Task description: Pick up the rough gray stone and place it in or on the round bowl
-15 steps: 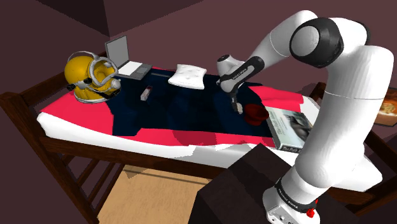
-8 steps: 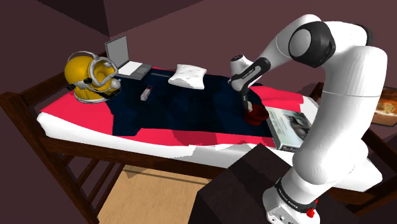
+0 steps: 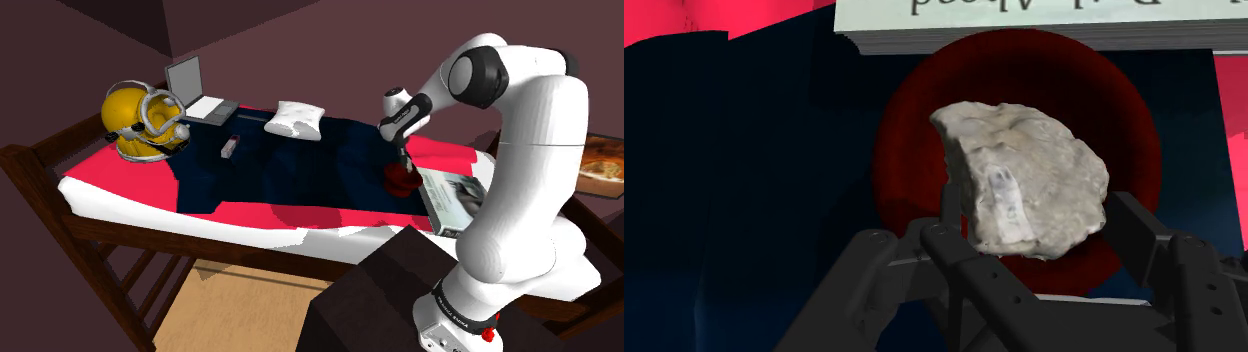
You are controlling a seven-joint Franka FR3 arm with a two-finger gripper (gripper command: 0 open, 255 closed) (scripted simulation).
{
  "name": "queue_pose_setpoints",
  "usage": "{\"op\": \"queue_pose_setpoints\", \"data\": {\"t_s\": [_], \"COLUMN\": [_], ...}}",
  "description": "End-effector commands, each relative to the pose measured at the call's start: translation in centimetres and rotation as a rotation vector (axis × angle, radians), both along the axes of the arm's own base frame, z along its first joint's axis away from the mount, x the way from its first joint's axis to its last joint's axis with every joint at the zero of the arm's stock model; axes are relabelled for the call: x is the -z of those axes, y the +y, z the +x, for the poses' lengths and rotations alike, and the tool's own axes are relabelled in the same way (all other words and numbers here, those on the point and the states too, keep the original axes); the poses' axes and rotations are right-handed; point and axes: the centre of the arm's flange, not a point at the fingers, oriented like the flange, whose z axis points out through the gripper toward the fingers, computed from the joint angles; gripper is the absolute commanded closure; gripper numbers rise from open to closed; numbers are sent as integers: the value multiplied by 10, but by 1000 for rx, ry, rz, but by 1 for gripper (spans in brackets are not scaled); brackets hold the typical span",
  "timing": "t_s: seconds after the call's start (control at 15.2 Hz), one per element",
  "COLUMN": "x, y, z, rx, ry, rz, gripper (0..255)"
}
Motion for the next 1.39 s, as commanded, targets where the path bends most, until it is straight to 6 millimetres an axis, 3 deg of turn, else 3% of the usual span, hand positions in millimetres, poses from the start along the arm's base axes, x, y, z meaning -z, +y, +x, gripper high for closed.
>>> {"op": "queue_pose_setpoints", "data": {"t_s": [0.0,0.66,1.19,1.25,1.32], "x": [5,59,59,59,59], "y": [-15,-15,-15,-15,-15], "z": [-3,-3,-3,-3,-3], "rx": [-2,-2,-2,-2,-2], "ry": [0,0,0,0,0], "rz": [0,0,0,0,0], "gripper": [255,255,255,0,0]}}
